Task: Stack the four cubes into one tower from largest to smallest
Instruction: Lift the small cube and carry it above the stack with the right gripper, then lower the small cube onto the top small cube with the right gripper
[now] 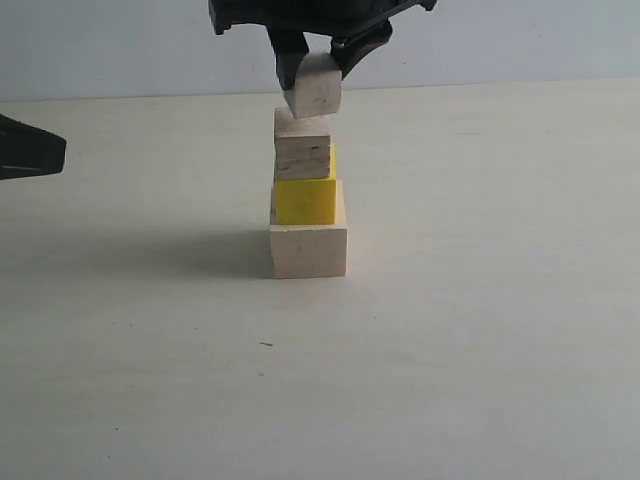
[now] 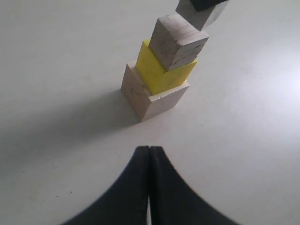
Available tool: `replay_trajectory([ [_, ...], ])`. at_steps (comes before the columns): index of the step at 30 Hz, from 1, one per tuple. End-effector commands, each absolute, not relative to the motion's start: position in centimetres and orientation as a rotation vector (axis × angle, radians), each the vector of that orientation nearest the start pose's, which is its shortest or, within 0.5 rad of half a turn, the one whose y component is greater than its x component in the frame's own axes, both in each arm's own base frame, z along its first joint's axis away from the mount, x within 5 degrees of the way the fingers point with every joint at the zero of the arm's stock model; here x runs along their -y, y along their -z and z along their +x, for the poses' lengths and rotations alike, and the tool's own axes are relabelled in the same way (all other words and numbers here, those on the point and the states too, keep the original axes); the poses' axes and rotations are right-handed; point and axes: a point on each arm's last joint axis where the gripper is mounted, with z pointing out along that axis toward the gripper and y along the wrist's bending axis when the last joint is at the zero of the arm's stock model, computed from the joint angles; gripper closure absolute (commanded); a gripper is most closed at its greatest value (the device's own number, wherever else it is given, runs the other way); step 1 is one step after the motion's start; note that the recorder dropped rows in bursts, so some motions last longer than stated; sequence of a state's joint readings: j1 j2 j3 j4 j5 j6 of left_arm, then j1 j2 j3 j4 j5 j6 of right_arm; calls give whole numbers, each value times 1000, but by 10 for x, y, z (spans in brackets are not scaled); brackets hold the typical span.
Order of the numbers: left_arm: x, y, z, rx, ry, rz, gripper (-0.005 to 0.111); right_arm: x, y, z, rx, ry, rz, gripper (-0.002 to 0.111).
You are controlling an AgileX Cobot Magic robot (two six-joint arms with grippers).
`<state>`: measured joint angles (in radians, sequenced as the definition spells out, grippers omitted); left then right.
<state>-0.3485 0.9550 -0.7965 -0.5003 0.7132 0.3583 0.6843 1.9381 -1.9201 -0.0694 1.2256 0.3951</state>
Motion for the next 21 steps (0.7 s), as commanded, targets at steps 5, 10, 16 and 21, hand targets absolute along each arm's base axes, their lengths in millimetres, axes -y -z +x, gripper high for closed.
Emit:
replay_trajectory([
  [5, 90, -327, 158, -2228, 593, 517, 107, -266, -332, 329, -2713, -231, -294, 108],
  [10, 89, -328, 157, -2224, 593, 517, 107, -272, -333, 323, -2678, -164, -307, 108],
  [16, 89, -328, 157, -2224, 593, 517, 107, -273, -332, 324, -2688, -176, -259, 108],
  [21, 89, -328, 157, -2224, 593, 517, 107, -274, -326, 326, -2697, -162, -242, 108],
])
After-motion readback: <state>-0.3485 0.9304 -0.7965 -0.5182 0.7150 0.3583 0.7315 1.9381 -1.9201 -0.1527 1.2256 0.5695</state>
